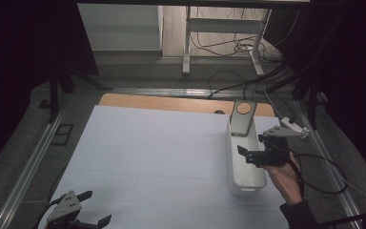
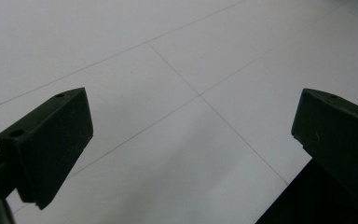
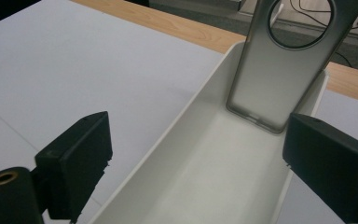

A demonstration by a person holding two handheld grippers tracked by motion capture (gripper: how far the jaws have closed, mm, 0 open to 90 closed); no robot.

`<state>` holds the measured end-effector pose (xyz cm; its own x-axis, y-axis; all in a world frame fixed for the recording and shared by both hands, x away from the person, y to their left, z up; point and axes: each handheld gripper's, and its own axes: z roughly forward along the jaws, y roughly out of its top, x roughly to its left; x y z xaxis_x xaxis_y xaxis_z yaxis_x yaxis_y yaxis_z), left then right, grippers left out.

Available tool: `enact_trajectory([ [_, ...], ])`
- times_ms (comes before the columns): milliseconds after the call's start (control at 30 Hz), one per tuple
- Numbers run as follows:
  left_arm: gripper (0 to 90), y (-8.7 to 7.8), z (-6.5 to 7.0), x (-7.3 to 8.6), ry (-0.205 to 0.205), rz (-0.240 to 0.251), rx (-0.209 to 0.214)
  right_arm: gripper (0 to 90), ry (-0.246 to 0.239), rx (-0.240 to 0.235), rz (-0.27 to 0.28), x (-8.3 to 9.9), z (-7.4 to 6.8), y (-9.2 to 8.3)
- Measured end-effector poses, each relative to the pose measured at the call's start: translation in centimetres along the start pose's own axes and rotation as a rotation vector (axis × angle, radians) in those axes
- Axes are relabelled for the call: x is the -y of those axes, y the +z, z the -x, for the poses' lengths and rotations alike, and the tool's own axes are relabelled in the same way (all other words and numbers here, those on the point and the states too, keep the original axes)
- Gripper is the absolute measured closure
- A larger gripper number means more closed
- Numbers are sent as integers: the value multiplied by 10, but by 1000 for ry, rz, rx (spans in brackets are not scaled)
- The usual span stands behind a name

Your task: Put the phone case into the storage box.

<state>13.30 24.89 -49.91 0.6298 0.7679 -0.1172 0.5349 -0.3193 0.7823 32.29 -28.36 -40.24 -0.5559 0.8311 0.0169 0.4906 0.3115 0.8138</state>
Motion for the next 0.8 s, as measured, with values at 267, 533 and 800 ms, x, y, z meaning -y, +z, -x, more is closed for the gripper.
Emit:
enact_trajectory([
  [267, 0, 0, 0, 0, 7, 0, 4, 33, -22, -15, -9, 4, -10, -12],
  [533, 0, 0, 1, 0, 12, 2, 8, 16, -29, -21, -19, 14, -18, -24],
  [800, 0, 0, 1, 0, 13, 4, 7, 0, -25, -31, -29, 23, -23, -32],
])
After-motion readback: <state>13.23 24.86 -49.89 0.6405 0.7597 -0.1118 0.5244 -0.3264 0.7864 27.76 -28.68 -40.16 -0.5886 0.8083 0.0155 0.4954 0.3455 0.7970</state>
